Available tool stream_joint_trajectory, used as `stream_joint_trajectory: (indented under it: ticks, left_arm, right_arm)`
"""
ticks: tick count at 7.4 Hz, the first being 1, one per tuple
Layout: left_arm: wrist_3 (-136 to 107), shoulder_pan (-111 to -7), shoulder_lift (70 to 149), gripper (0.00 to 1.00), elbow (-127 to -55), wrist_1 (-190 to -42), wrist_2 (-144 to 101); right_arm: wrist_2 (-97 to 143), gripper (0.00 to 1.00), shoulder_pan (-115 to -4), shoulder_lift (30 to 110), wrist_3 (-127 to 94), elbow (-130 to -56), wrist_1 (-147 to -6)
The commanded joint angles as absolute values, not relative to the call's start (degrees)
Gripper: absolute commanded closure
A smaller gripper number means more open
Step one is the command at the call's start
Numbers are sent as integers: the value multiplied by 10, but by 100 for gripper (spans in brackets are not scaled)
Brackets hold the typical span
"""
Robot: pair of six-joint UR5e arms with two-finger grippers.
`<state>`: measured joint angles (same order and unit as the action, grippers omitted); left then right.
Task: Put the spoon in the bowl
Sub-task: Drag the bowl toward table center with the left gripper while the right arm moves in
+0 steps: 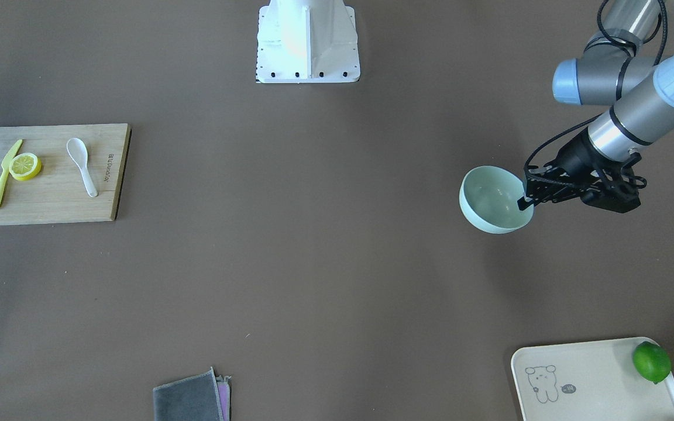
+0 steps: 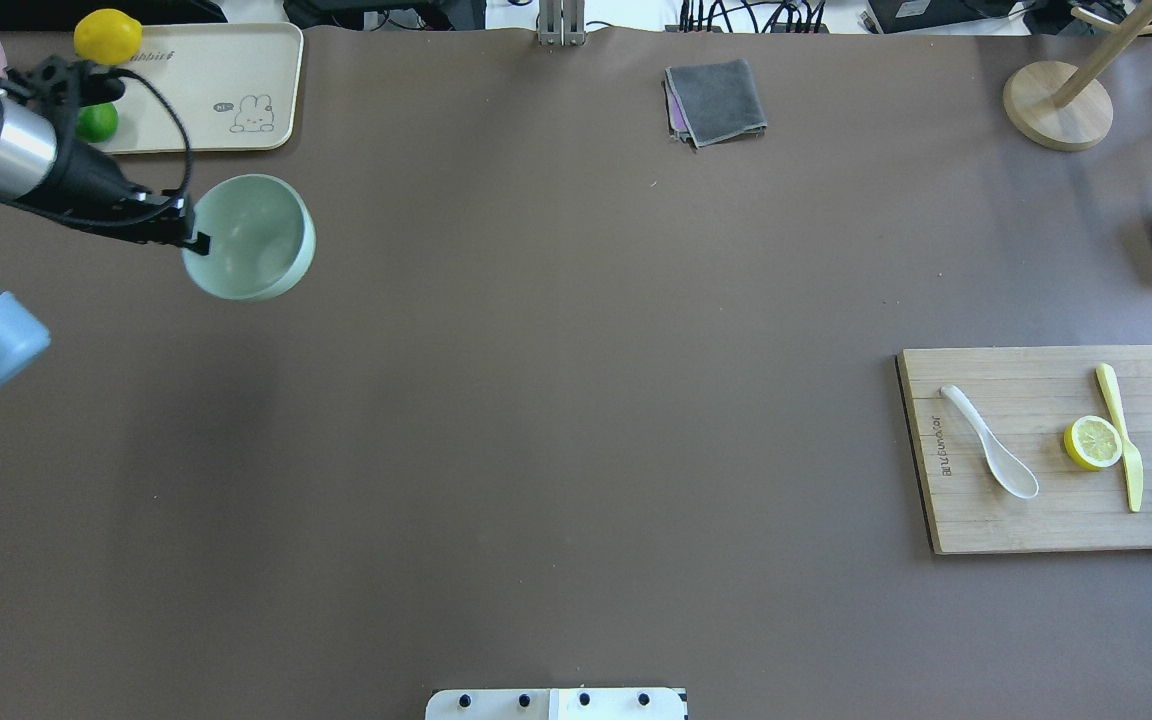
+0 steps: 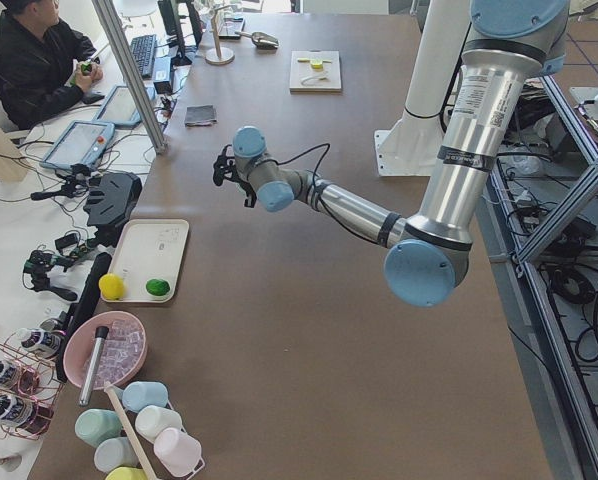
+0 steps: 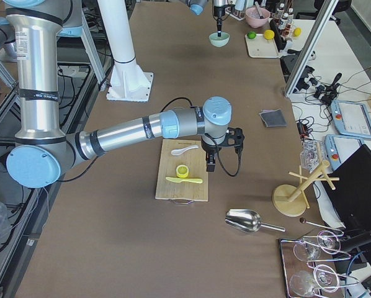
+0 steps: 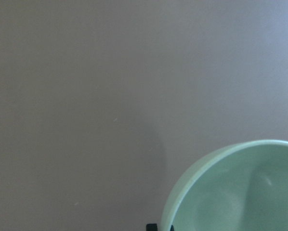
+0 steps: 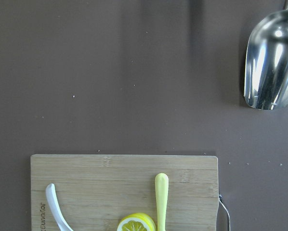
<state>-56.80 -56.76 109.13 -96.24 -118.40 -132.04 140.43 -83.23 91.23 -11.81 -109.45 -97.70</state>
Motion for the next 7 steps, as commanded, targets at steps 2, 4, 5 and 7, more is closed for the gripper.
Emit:
stream_joint_trajectory:
  ticks: [2, 4, 5, 7]
  left_arm:
    - [-735, -392, 1242, 100, -959, -1107, -1145]
    - [-793, -322, 1283, 100, -934, -1092, -1061]
    - [-796, -296, 1287, 100, -909, -1097, -1027]
    - [-797, -288, 1288, 100, -904, -1096, -1018]
  right_arm:
    - [1403, 0, -811, 911, -131, -1106, -976]
    - [1397, 0, -768, 910, -211, -1138, -976]
    - [1397, 0, -742, 910, -245, -1144, -955]
    - [1373, 0, -674, 911, -342, -1145, -882]
